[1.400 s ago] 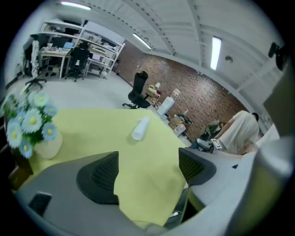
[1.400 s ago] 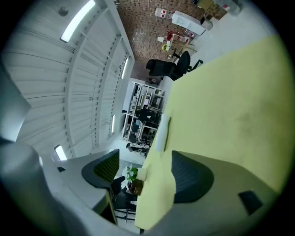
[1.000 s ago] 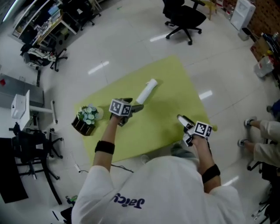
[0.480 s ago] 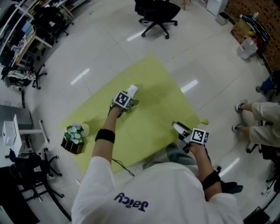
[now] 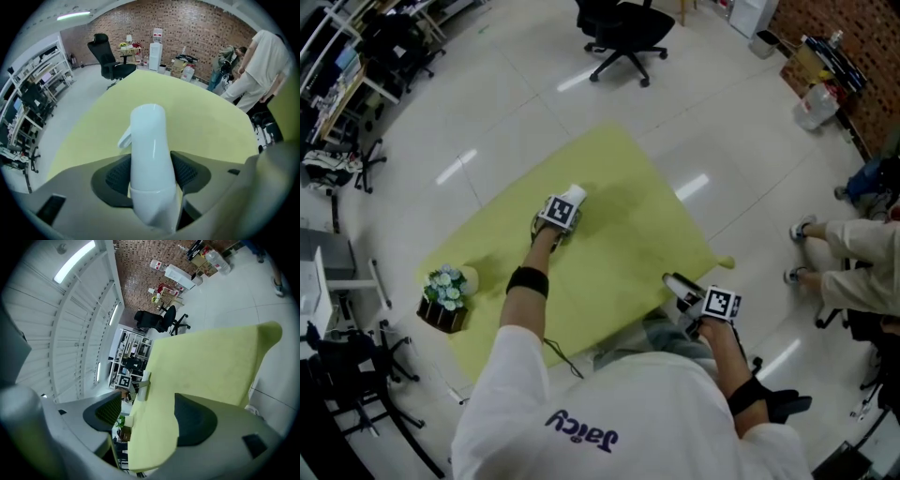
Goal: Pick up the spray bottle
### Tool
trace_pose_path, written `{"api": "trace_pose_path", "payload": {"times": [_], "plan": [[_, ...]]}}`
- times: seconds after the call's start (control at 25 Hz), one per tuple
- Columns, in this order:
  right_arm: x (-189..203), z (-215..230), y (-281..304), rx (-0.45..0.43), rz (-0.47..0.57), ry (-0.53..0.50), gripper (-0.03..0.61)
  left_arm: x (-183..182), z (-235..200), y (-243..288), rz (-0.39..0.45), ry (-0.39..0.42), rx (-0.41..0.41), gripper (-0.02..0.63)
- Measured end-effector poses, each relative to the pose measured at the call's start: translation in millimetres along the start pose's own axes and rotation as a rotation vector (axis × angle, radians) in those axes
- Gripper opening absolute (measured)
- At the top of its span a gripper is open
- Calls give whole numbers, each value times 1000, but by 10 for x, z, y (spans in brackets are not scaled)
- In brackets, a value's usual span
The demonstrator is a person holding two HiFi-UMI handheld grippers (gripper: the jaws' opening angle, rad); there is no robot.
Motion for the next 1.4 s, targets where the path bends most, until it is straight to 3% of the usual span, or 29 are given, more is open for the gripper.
{"api": "trace_pose_path", "payload": {"times": [0.2, 0.32, 0.4, 0.52, 0.6, 0.76, 1.0, 1.4], "plan": [[-57, -156, 5, -70, 6, 5, 364, 123, 271, -255, -23, 53, -8, 261], [-90, -142, -26, -11, -14, -56, 364, 201, 583, -367, 61, 77, 108, 261], [-56, -202, 11, -94, -33, -39, 364, 304, 753, -453, 108, 121, 135, 261], [-63, -160, -25, -4, -64, -157, 364, 474, 911, -714, 180, 207, 100, 261], [-55, -143, -53, 41, -79, -219, 364, 628, 1027, -883, 216, 222, 104, 261], [57, -310, -6, -18, -92, -278, 362, 984, 1213, -1243, 303, 191, 126, 261], [177, -740, 113, -77, -40, -440, 321, 1552, 1277, -1896, 459, 122, 23, 261], [451, -1426, 526, -135, -110, -793, 321, 2616, 1185, -2537, 625, -4, -69, 261]]}}
Point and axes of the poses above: the fingertips, and each gripper's own axes: y forward along the fingers, z to its right, x out of its underside, the point moved 9 cm from there along -y, backward along the fingers, and after that the axes turned 8 degrees about x, right-handed, at the moved point
